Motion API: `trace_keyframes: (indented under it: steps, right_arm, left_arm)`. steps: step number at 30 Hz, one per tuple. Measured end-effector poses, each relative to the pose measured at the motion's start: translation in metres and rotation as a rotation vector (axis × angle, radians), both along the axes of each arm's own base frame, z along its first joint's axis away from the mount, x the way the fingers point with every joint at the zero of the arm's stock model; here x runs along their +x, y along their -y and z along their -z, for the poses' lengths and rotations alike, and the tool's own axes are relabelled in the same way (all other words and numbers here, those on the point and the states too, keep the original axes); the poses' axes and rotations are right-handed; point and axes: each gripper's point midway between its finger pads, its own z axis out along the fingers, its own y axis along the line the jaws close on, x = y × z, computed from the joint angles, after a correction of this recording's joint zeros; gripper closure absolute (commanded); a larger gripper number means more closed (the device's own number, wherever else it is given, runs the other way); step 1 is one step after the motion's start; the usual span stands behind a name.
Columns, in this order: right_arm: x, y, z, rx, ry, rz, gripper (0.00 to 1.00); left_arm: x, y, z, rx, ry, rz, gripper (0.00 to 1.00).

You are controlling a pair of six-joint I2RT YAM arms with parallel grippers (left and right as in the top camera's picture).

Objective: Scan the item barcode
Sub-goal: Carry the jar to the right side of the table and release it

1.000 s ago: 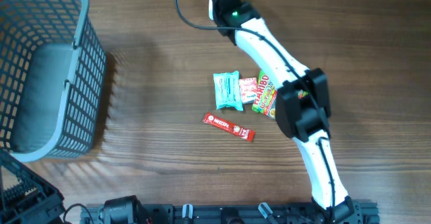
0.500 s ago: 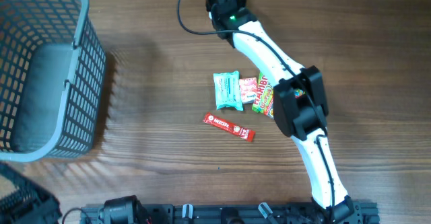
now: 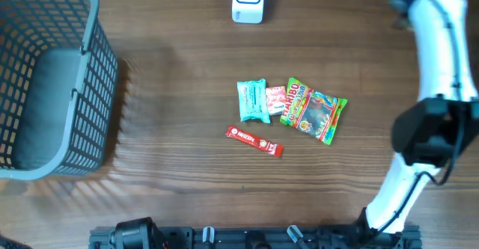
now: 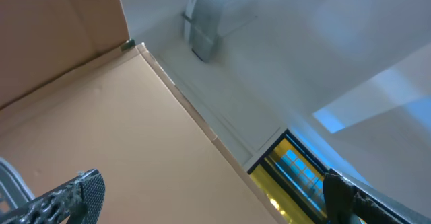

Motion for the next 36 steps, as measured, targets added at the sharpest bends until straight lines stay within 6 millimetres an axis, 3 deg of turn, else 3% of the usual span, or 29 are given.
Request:
trace_keyframes:
  steps: [3,5,6,8,10,11,12,13,15,19,21,24,26,29,31,33,35,36]
  right_arm:
    - [-0.026,0.069,0.026,0.103,0.007,0.139,0.53]
    - [-0.043,0.098,0.043,0.135,-0.002,0.204,0.52]
    - [-0.060,0.120,0.060,0.155,-0.015,0.255,0.51]
    - [-0.080,0.145,0.090,0.177,-0.026,0.316,0.48]
    - [-0.091,0.155,0.111,0.187,-0.029,0.344,0.48]
    - [-0.100,0.156,0.130,0.206,-0.050,0.355,0.47]
    - [-0.102,0.156,0.138,0.210,-0.052,0.355,0.41]
    - [-0.104,0.156,0.144,0.213,-0.056,0.351,0.21]
    - [-0.107,0.157,0.149,0.216,-0.068,0.339,0.01]
    - [-0.110,0.161,0.149,0.198,-0.110,0.275,0.01]
    - [-0.111,0.155,0.148,0.223,-0.133,0.245,0.00]
    - [-0.096,0.140,0.135,0.315,-0.079,0.172,0.00]
    - [-0.085,0.126,0.114,0.368,-0.011,0.119,0.00]
    - [-0.067,0.085,0.033,0.369,0.137,-0.040,0.00]
    - [-0.064,0.039,-0.020,0.339,0.185,-0.173,0.00]
    - [-0.070,-0.026,-0.063,0.312,0.191,-0.330,0.00]
    - [-0.084,-0.091,-0.080,0.309,0.146,-0.488,0.00]
    - [-0.099,-0.137,-0.083,0.327,0.090,-0.602,0.00]
  left_arm:
    - [-0.002,-0.009,0.005,-0.037,-0.010,-0.042,0.00]
    - [0.001,-0.016,0.014,-0.070,-0.046,-0.077,0.00]
    - [0.004,-0.025,0.027,-0.106,-0.099,-0.119,0.00]
    - [0.012,-0.033,0.049,-0.141,-0.197,-0.160,0.00]
    - [0.020,-0.037,0.073,-0.164,-0.306,-0.183,0.00]
    - [0.028,-0.039,0.098,-0.185,-0.415,-0.188,0.00]
    - [0.030,-0.040,0.106,-0.200,-0.441,-0.188,0.00]
    - [0.032,-0.040,0.114,-0.217,-0.465,-0.182,0.00]
    - [0.041,-0.042,0.130,-0.249,-0.504,-0.178,0.00]
    - [0.067,-0.047,0.166,-0.292,-0.592,-0.173,0.00]
    - [0.087,-0.048,0.196,-0.341,-0.644,-0.155,0.00]
    - [0.113,-0.047,0.225,-0.406,-0.653,-0.101,0.00]
    - [0.126,-0.045,0.231,-0.422,-0.632,-0.064,0.00]
    - [0.142,-0.040,0.246,-0.434,-0.636,-0.014,0.00]
    - [0.147,-0.039,0.256,-0.442,-0.656,-0.005,0.00]
    - [0.150,-0.039,0.263,-0.446,-0.671,0.002,0.00]
    - [0.155,-0.039,0.271,-0.448,-0.681,0.006,0.00]
    - [0.158,-0.039,0.277,-0.451,-0.685,0.007,0.00]
